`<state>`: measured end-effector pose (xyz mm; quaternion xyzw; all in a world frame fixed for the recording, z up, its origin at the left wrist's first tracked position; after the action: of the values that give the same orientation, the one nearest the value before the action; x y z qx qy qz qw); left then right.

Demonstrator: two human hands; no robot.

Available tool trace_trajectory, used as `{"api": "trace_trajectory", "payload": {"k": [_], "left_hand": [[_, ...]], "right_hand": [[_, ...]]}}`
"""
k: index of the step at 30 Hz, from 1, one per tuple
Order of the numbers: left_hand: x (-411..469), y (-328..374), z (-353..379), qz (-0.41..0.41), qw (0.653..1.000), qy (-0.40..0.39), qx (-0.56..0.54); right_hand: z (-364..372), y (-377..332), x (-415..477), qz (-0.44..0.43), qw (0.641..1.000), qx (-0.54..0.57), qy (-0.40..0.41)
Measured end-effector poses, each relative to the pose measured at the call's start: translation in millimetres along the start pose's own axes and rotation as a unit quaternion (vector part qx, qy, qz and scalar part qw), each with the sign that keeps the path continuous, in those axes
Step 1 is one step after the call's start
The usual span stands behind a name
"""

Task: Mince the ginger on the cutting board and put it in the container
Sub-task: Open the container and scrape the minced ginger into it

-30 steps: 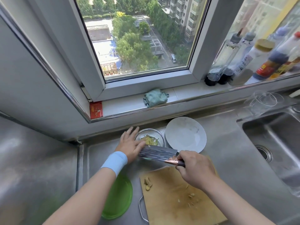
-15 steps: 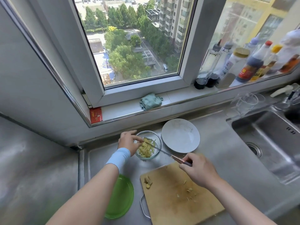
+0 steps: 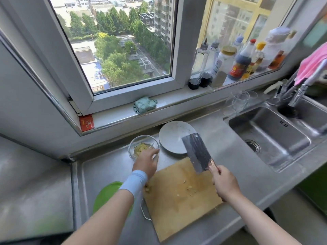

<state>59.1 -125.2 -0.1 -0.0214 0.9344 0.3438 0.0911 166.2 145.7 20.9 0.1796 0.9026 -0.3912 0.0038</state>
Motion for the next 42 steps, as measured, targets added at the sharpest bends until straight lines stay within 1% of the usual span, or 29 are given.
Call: {"api": "trace_trajectory", "payload": {"k": [2, 5, 6, 8, 10, 13, 16, 18, 22, 25, 31, 36, 39, 42], "left_hand": [[-22, 8, 33, 0.031, 0.998, -0.045, 0.04], [-50, 7, 86, 0.039, 0.975, -0.128, 0.178], [-59, 6, 101, 0.038, 0.964, -0.143, 0.22], [-78, 5, 127, 0.042, 0.953, -0.141, 0.264], [-93, 5, 145, 0.039, 0.96, -0.126, 0.248], [-101, 7, 156, 0.027, 0.984, -0.09, 0.151], [-105, 12, 160, -0.018, 0.997, -0.036, 0.065], [-106, 17, 163, -0.042, 0.998, -0.004, 0.042], [-105, 24, 169, -0.066, 0.997, 0.012, 0.029], [-106, 22, 171, -0.047, 0.997, 0.018, 0.049], [-105, 15, 162, -0.042, 0.997, -0.005, 0.062], [-84, 22, 116, -0.007, 0.997, 0.021, 0.078], [-49, 28, 75, 0.013, 0.995, 0.045, 0.084], [-10, 27, 35, 0.029, 0.995, 0.053, 0.074]], "right_hand": [[-6, 26, -10, 0.024, 1.0, -0.005, 0.019], [-13, 54, -24, 0.032, 0.999, -0.003, 0.032], [-12, 63, -28, 0.034, 0.999, -0.005, 0.026], [-7, 81, -34, 0.046, 0.999, -0.009, 0.003], [-1, 98, -40, 0.063, 0.998, 0.004, -0.017], [3, 112, -50, 0.066, 0.997, 0.037, -0.028], [13, 118, -62, 0.053, 0.994, 0.055, -0.073], [23, 114, -70, 0.04, 0.993, 0.049, -0.099], [45, 95, -82, 0.012, 0.993, 0.0, -0.114], [61, 79, -91, -0.01, 0.993, -0.011, -0.121], [69, 58, -98, 0.004, 0.987, 0.058, -0.151], [60, 13, -77, -0.031, 0.987, 0.064, -0.144], [62, -30, -52, -0.044, 0.988, 0.073, -0.131], [72, -77, -24, -0.062, 0.988, 0.075, -0.118]]}}
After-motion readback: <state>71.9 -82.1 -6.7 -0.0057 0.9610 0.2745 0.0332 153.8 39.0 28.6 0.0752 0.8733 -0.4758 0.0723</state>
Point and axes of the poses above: each hand's wrist, its own x-axis towards the middle knuckle, its own z-axis out of the palm, y = z × x, the point moved 1 cm from there along x, towards the middle knuckle, and after that the axes turned 14 degrees about -z, right-handed, at the moved point
